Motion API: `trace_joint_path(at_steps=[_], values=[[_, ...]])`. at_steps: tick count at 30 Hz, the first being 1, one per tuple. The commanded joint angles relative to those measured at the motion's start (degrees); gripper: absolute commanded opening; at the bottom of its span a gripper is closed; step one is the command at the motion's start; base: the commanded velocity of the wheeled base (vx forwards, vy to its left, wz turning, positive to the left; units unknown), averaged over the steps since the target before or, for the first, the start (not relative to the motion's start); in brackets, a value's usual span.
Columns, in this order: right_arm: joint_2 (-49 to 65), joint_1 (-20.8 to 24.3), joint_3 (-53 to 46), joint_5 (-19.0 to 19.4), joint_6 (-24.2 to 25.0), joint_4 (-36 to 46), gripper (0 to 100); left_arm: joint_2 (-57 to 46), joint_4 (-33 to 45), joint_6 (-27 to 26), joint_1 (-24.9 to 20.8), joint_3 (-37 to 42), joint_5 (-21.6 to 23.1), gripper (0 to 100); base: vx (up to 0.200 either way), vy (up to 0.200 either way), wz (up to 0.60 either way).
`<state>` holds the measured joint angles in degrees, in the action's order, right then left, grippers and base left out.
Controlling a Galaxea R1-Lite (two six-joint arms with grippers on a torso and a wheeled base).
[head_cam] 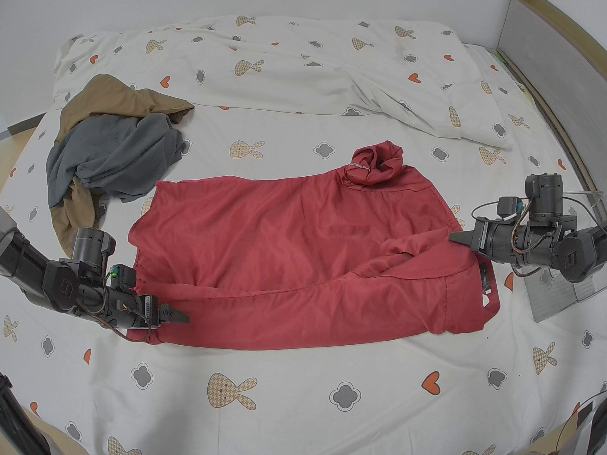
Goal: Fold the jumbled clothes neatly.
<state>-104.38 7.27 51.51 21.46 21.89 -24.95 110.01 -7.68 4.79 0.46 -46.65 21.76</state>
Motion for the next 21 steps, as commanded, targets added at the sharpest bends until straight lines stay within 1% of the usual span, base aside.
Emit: trace_joint_path(at_steps=[1, 15, 16, 21], values=[[-6.2, -2.4, 1.2, 0.1, -0.7, -0.2, 0, 0.7, 0.0, 0.0, 1.1, -0.5, -0.1, 100, 0.000, 0.000, 0.00], [-6.5, -1.3, 3.3, 0.0, -0.6, 0.0, 0, 1.4, 0.1, 0.0, 1.1, -0.7, -0.1, 100, 0.000, 0.000, 0.00], [-6.1, -1.2, 3.1, 0.0, -0.6, -0.1, 100, 1.4, 0.1, 0.0, 1.1, -0.7, -0.1, 100, 0.000, 0.000, 0.00], [-2.8, -1.6, 2.3, 0.0, -0.8, -0.2, 100, 1.3, 0.1, 0.0, 1.2, -0.7, -0.1, 100, 0.000, 0.000, 0.00]])
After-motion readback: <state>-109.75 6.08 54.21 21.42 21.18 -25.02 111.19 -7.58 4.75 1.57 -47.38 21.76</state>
